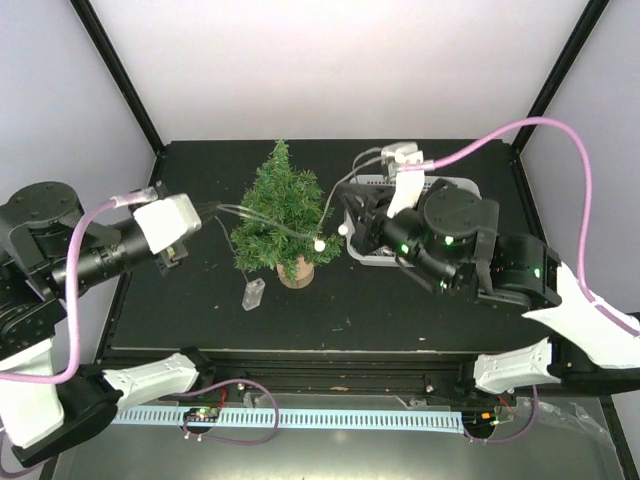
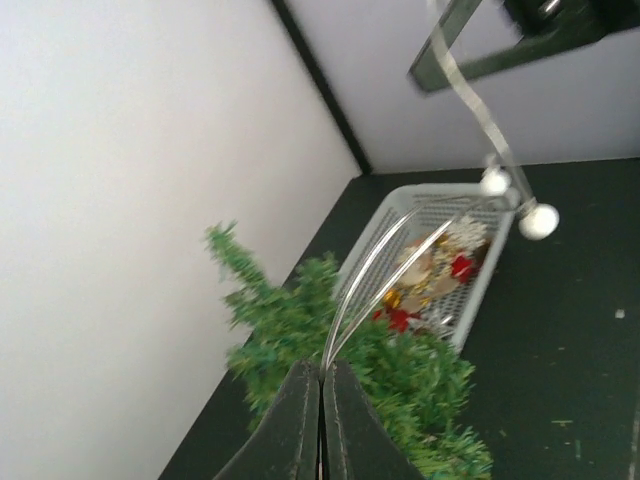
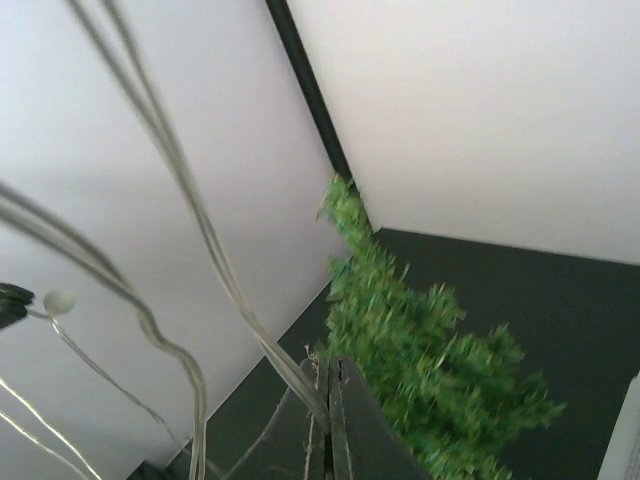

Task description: Decorate the small christmas tree

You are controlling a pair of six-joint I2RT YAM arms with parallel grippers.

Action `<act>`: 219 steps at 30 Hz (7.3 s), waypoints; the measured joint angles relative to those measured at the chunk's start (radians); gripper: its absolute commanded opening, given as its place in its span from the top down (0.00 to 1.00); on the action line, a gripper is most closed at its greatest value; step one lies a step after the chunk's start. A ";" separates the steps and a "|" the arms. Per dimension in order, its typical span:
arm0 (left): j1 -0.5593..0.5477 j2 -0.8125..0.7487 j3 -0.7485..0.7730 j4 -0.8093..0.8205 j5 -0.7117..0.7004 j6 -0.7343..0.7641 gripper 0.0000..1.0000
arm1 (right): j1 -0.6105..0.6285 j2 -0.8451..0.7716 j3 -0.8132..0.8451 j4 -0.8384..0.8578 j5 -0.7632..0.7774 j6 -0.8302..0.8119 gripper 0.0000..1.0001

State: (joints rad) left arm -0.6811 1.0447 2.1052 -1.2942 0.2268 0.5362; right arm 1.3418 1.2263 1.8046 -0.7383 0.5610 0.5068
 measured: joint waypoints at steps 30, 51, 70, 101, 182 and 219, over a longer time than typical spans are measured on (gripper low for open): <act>0.578 0.375 0.107 -0.023 0.594 -0.199 0.98 | -0.586 0.251 0.375 -0.072 -0.426 -0.171 0.99; 0.772 0.470 0.096 -0.024 0.811 -0.261 0.98 | -0.656 0.334 0.352 0.009 -0.475 -0.167 0.99; 0.773 0.506 -0.094 0.017 0.840 -0.220 0.99 | -0.747 0.341 0.228 0.059 -0.524 -0.167 0.99; 0.731 0.579 -0.224 0.211 0.858 -0.340 0.98 | -0.836 0.248 -0.103 0.113 -0.517 -0.165 0.99; 0.818 0.501 0.088 -0.067 0.691 -0.099 0.23 | -0.312 -0.007 -0.341 -0.350 -0.407 -0.065 0.99; 0.172 0.326 -0.097 -0.147 0.535 0.104 0.25 | -0.126 0.232 0.047 -0.728 -0.431 -0.089 0.99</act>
State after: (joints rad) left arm -0.5091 1.3705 2.0079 -1.4410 0.7616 0.6403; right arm 1.2163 1.4582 1.8511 -1.4662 0.1303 0.4179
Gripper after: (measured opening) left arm 0.757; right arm 0.014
